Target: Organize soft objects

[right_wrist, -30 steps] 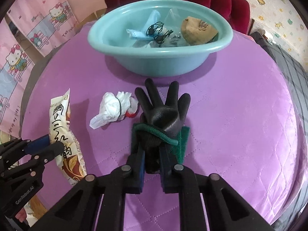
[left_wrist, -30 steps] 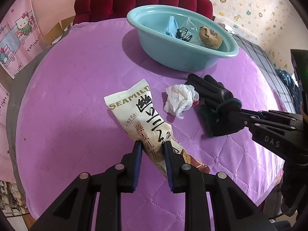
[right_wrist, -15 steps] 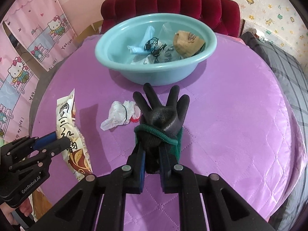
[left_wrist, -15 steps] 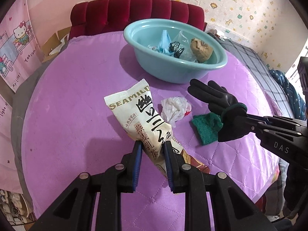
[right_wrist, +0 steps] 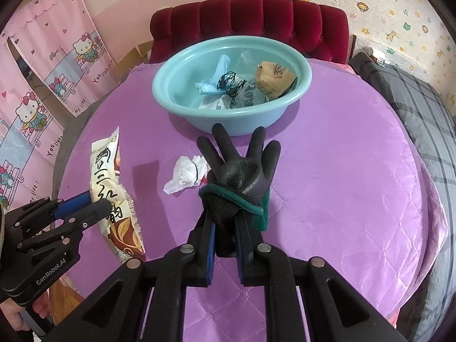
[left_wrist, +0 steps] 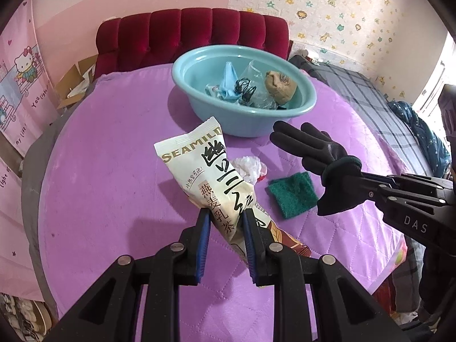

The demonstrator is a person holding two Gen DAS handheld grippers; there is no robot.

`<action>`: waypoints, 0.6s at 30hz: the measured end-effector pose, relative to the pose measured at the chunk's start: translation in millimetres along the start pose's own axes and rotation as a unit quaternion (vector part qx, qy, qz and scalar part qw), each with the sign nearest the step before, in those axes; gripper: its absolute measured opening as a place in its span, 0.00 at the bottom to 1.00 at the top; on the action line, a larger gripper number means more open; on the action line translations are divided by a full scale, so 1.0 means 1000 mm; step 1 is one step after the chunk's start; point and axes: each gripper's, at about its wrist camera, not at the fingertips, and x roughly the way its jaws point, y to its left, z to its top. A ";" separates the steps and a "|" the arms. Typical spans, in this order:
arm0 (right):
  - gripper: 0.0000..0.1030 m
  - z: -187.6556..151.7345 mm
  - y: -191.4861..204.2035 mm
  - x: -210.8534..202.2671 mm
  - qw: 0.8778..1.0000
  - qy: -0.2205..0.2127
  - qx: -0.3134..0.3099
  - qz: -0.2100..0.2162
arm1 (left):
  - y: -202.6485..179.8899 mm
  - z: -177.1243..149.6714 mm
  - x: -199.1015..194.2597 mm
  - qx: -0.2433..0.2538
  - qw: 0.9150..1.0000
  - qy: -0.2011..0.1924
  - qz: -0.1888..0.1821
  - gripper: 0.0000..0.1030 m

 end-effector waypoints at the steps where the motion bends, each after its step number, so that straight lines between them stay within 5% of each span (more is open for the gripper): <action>1: 0.11 0.001 0.000 -0.002 1.000 -0.002 0.001 0.001 | -0.001 0.001 -0.002 0.002 1.000 -0.002 -0.001 0.24; 18: 0.11 0.037 0.000 -0.051 0.999 -0.049 0.009 0.006 | -0.017 0.053 -0.026 0.020 0.999 -0.030 -0.030 0.24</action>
